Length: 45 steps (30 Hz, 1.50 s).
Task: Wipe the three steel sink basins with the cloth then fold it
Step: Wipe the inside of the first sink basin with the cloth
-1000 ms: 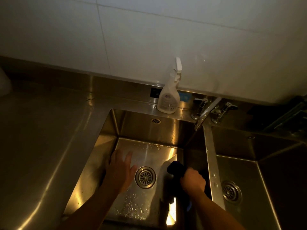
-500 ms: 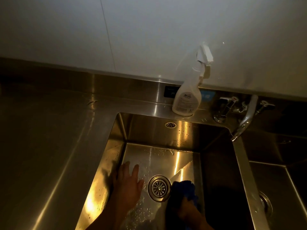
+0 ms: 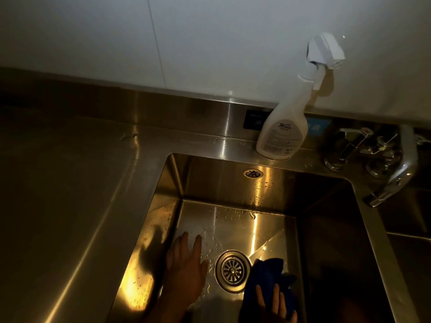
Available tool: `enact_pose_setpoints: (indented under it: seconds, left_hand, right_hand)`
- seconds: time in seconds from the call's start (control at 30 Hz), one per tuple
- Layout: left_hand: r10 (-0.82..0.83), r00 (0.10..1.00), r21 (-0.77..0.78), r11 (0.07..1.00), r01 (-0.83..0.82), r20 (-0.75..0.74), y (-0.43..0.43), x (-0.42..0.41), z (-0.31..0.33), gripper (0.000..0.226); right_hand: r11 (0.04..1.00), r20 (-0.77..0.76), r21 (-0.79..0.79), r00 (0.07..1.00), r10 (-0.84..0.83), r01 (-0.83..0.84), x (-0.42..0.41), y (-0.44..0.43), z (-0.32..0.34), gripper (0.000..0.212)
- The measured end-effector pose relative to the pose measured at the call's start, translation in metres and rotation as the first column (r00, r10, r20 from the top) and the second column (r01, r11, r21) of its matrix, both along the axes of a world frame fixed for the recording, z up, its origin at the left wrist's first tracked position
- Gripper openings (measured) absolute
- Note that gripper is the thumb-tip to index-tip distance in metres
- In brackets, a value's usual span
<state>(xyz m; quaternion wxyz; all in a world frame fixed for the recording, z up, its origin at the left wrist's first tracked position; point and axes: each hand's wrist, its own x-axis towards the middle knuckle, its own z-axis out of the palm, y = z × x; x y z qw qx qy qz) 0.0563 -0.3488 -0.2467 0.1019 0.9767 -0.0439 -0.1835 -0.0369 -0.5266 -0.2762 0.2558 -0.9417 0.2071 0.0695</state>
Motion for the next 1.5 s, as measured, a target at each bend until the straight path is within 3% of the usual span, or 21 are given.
enact_pose_setpoints:
  seconds: [0.03,0.1,0.13,0.2,0.3,0.37,0.6,0.67,0.73,1.0,1.1,1.2,1.5]
  left_hand:
    - [-0.003,1.000,-0.008,1.000,0.003,0.001,0.000,0.001,-0.004,0.068]
    - [-0.016,1.000,-0.020,1.000,0.017,0.005,-0.001,0.003,-0.008,0.070]
    - [-0.024,1.000,-0.027,0.999,0.024,0.007,-0.002,0.004,-0.009,0.071]
    - [-0.025,0.998,-0.048,0.998,0.028,0.062,-0.002,0.004,-0.015,0.072]
    - [-0.033,0.998,-0.045,0.998,0.036,0.061,0.000,0.006,-0.027,0.068]
    - [-0.038,0.995,-0.023,0.999,0.040,0.094,-0.001,0.007,-0.034,0.061]
    - [-0.086,0.991,0.060,0.995,0.080,0.099,-0.008,0.008,-0.048,0.061]
    - [-0.080,0.993,0.077,0.994,0.073,0.088,-0.008,0.008,-0.052,0.071]
    - [-0.092,0.991,0.070,0.994,0.085,0.098,-0.008,0.010,-0.059,0.086]
    - [-0.144,0.987,0.037,0.989,0.141,0.068,-0.005,0.017,-0.100,0.077]
    - [-0.164,0.986,0.037,0.986,0.162,0.029,-0.002,0.020,-0.111,0.077]
    - [-0.161,0.987,0.048,0.986,0.161,0.001,0.004,0.018,-0.125,0.082]
    - [-0.164,0.986,0.081,0.983,0.163,0.002,0.007,0.011,-0.153,0.074]
  right_hand:
    - [0.975,-0.036,-0.222,0.999,-0.001,-0.007,-0.016,-0.012,-0.016,0.049]
    - [0.938,-0.023,-0.341,0.998,0.054,-0.058,-0.020,-0.023,-0.046,0.053]
    - [0.947,-0.081,-0.319,0.997,0.010,-0.035,-0.018,-0.026,-0.054,0.054]
    - [0.984,-0.427,-0.149,0.904,0.029,-0.102,0.002,-0.028,-0.042,0.064]
    - [0.949,-0.588,-0.212,0.806,0.067,-0.233,0.008,-0.040,-0.069,0.106]
    - [0.929,-0.618,-0.212,0.778,0.111,-0.302,0.019,-0.053,-0.073,0.101]
    - [0.853,-0.495,-0.241,0.815,0.301,-0.462,0.073,-0.083,-0.081,0.110]
    - [0.847,-0.488,-0.211,0.803,0.342,-0.488,0.076,-0.088,-0.089,0.113]
    - [0.861,-0.503,-0.174,0.795,0.340,-0.478,0.070,-0.090,-0.098,0.111]
    - [0.872,-0.559,-0.082,0.746,0.361,-0.483,0.010,-0.085,-0.105,0.105]
    - [0.859,-0.499,-0.240,0.817,0.290,-0.452,-0.008,-0.079,-0.091,0.114]
    - [0.834,-0.347,-0.350,0.886,0.307,-0.426,-0.011,-0.077,-0.087,0.108]
    - [0.816,-0.336,-0.349,0.875,0.349,-0.460,-0.002,-0.082,-0.089,0.119]
